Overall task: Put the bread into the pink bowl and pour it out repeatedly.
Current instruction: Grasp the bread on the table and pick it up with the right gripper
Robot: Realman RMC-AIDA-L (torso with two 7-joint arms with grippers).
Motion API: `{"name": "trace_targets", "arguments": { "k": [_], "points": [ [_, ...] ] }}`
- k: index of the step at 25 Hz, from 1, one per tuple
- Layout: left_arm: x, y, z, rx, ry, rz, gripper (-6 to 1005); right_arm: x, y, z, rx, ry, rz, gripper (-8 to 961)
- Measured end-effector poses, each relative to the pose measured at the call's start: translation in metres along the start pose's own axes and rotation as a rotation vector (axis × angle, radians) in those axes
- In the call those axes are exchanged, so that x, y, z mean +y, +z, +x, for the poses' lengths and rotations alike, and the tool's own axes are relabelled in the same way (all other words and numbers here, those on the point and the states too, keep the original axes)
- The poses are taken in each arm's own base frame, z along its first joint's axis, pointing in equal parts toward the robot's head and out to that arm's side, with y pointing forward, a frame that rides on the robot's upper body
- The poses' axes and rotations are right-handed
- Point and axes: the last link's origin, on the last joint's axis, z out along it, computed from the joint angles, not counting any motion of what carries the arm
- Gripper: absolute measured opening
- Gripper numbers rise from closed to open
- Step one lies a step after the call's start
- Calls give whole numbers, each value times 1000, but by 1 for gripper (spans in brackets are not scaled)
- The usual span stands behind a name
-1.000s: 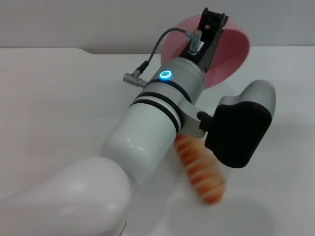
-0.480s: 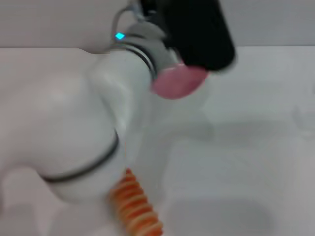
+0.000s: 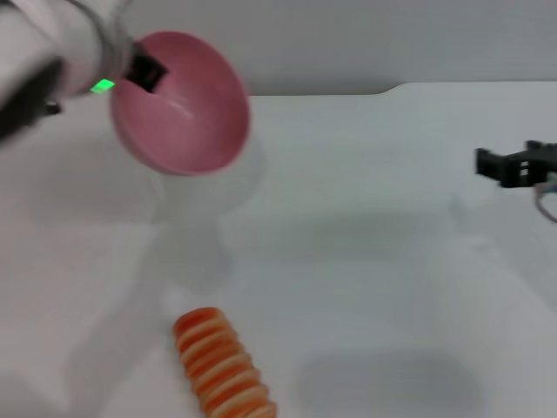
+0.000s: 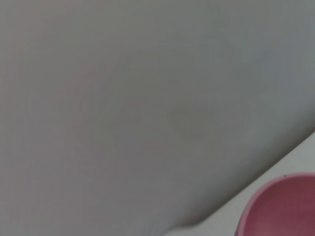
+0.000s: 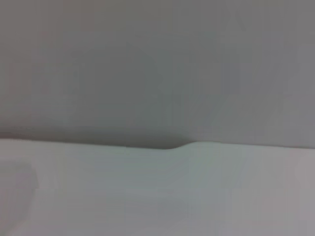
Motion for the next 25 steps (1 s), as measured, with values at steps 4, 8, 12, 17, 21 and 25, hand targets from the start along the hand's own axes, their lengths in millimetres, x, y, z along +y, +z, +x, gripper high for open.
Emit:
{"name": "trace_targets", "arguments": {
  "k": [4,8,12,17,21,25],
  "points": [
    [-34,4,-18,-69,-177,-51,48,25,10,2,23,-24,-81,658],
    [-52,5,-36,-133,-274,-52,49,53,23,3,39,-26,-185,658],
    [-54,5,-41,-148,-288,-47,49,85,36,1,45,-14,-348,658],
    [-62,7,-48,-170,-310,5,49,113,51,5,81,49,-544,658],
    [-66,7,-49,-181,-313,45,49,122,55,12,103,100,-646,658],
    [-66,7,-48,-180,-313,49,49,127,60,24,160,150,-717,658]
  ]
}}
